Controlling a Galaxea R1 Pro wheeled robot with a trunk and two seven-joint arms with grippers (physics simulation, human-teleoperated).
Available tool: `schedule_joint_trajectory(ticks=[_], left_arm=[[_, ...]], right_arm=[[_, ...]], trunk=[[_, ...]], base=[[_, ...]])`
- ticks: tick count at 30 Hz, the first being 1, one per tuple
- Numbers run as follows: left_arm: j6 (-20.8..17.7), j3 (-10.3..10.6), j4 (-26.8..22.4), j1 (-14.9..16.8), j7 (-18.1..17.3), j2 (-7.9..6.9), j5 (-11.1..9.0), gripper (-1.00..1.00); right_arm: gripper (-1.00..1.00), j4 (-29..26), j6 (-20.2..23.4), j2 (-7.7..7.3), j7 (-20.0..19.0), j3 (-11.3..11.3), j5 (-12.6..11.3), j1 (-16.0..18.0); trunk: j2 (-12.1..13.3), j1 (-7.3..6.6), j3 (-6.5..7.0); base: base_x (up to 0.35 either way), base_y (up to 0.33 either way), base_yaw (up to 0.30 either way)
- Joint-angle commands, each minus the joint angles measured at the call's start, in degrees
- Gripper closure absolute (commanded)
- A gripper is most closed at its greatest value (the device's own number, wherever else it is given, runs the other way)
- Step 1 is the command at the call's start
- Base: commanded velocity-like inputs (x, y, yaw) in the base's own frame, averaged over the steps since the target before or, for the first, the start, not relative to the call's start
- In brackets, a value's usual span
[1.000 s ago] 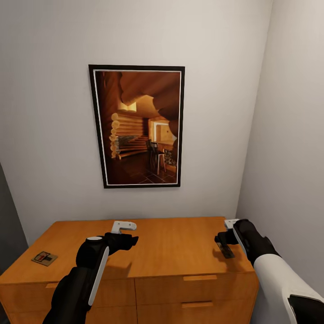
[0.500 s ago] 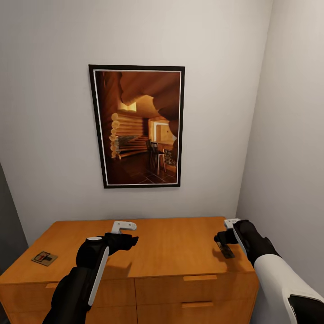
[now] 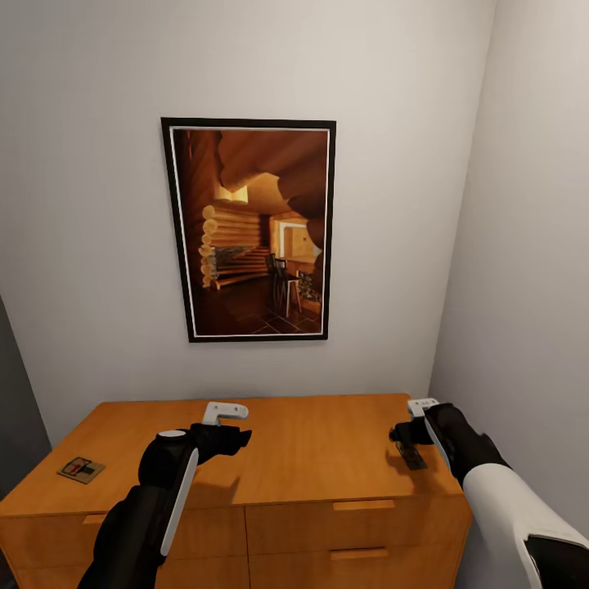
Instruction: Take the four mousetraps from the cabinet in the bathroom and place them on the bathroom floor. Make sure all four end up on the same floor surface, and ensure that at least two of them are either under or directly next to the same bathroom sink.
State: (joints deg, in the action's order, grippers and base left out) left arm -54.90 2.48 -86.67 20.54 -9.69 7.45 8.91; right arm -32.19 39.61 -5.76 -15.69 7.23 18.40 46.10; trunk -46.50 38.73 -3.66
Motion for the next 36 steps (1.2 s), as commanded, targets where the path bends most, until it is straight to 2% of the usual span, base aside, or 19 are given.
schedule_joint_trajectory(ticks=[1, 11, 36], left_arm=[[-0.21, -0.02, 0.05, 0.04, -0.51, 0.02, 0.60, -1.00], [-0.21, 0.01, 0.25, 0.07, -0.51, 0.05, 0.58, -1.00], [-0.21, 0.03, 0.36, 0.05, -0.51, 0.02, 0.58, -1.00]], right_arm=[[-1.00, 1.04, -0.52, 0.01, -0.49, 0.25, 0.65, 0.05], [-1.00, 4.55, -2.49, -0.37, -0.56, 0.28, 0.82, 0.05], [-1.00, 5.21, -2.67, -1.45, -0.55, 0.24, 0.70, 0.05]], trunk=[[-0.08, 0.02, -0.10], [-0.08, 0.02, -0.10], [-0.08, 0.02, -0.10]], base=[[0.000, 0.000, 0.000], [0.000, 0.000, 0.000], [0.000, 0.000, 0.000]])
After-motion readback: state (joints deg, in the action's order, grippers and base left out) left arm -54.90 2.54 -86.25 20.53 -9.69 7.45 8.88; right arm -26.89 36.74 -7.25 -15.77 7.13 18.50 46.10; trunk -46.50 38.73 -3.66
